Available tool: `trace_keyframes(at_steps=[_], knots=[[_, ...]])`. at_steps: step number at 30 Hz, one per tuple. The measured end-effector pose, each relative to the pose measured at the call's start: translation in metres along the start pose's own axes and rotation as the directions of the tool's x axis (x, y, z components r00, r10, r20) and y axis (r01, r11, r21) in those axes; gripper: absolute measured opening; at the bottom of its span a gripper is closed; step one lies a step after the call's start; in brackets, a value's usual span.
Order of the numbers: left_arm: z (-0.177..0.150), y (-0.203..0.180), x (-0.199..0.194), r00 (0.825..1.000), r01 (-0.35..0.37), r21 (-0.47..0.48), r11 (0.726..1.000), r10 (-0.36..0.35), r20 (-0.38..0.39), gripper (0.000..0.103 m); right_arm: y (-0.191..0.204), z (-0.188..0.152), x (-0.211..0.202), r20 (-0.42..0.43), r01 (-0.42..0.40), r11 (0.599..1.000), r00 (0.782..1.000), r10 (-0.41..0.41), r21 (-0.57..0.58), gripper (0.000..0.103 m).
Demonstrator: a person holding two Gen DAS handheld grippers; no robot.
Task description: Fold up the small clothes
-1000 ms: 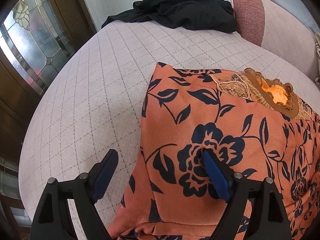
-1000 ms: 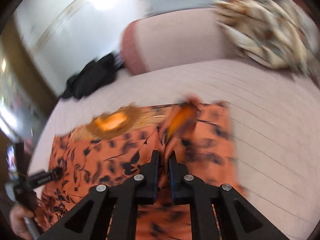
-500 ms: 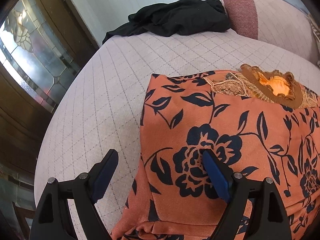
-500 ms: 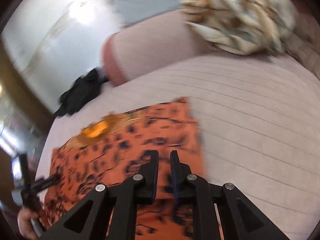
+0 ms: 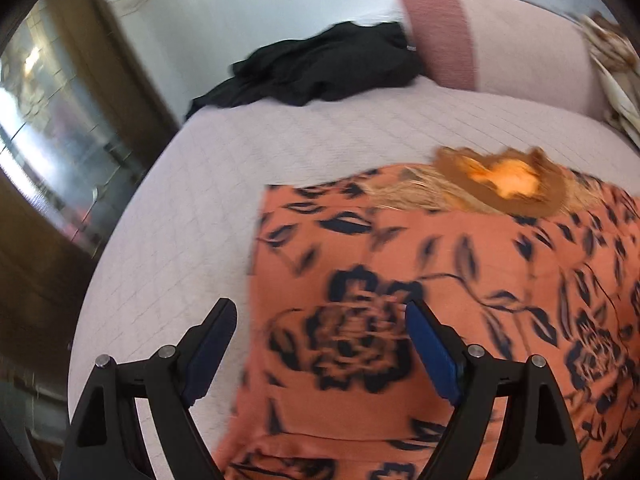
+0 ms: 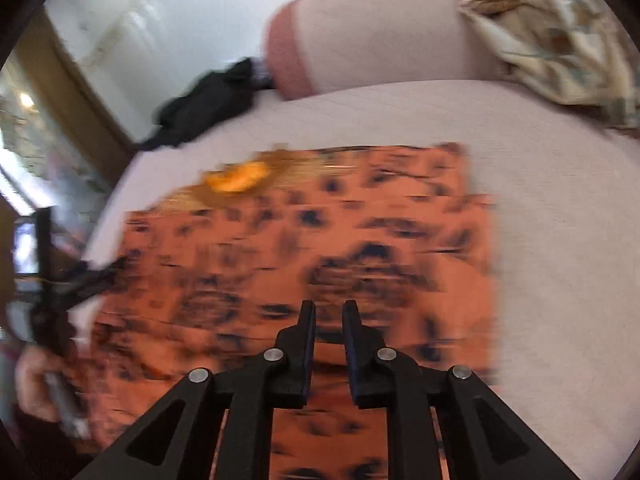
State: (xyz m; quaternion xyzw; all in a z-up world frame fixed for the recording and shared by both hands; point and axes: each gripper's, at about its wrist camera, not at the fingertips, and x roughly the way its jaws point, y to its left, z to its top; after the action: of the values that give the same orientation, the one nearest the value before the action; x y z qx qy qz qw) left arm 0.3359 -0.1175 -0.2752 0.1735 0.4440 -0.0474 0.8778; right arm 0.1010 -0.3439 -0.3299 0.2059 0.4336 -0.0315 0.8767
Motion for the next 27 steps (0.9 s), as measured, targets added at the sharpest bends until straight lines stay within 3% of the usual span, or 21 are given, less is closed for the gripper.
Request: trace_keyframes(at_steps=[2,4,7,9,11,15,17,18,19,22,27], knots=[[-0.004,-0.012,0.004,1.0,-0.004,0.05,0.999,0.005,-0.016,0.087,0.018,-0.006,0.016,-0.045,-0.07,0.997,0.997,0.068,-0.03,0.016],[-0.008,-0.023,0.013,0.999,-0.03,0.095,0.995,0.034,-0.038,0.087,0.031,-0.019,0.043,-0.134,-0.034,0.994,0.991,0.021,-0.102,0.018],[-0.005,-0.017,0.013,0.999,-0.004,0.06,0.998,0.007,-0.051,0.087,0.036,-0.022,0.041,-0.105,-0.028,0.988,0.994,0.012,-0.154,0.017],[-0.005,-0.008,0.011,0.999,0.002,0.038,0.999,0.0,-0.048,0.087,0.023,-0.012,0.031,-0.103,-0.045,0.993,0.994,0.034,-0.106,0.016],[-0.004,-0.005,0.01,0.999,0.0,0.032,0.999,0.002,-0.043,0.087,0.003,0.003,0.018,-0.029,0.027,0.998,0.999,-0.028,-0.055,0.016],[-0.003,-0.012,0.009,0.999,0.015,0.055,0.998,-0.013,-0.037,0.087,-0.045,0.029,0.014,0.059,0.166,0.982,0.983,-0.172,0.092,0.016],[-0.004,-0.016,0.01,0.999,0.003,0.067,0.998,0.0,-0.038,0.087,-0.069,0.034,0.033,0.025,0.215,0.965,0.975,-0.221,0.147,0.017],[-0.004,-0.016,0.011,0.999,0.005,0.064,0.998,-0.002,-0.042,0.087,-0.075,0.035,0.042,0.022,0.195,0.966,0.979,-0.202,0.168,0.017],[-0.004,-0.013,0.011,0.999,0.009,0.052,0.999,-0.007,-0.047,0.087,-0.076,0.037,0.04,0.054,0.189,0.966,0.978,-0.201,0.177,0.017],[-0.001,0.0,0.013,0.999,-0.009,0.013,1.0,0.009,-0.053,0.087,-0.061,0.051,0.037,0.019,0.247,0.959,0.967,-0.252,0.136,0.018],[0.0,0.027,0.018,0.996,-0.051,-0.074,0.996,0.045,-0.082,0.087,-0.011,0.06,0.042,0.052,0.109,0.992,0.992,-0.112,0.062,0.018]])
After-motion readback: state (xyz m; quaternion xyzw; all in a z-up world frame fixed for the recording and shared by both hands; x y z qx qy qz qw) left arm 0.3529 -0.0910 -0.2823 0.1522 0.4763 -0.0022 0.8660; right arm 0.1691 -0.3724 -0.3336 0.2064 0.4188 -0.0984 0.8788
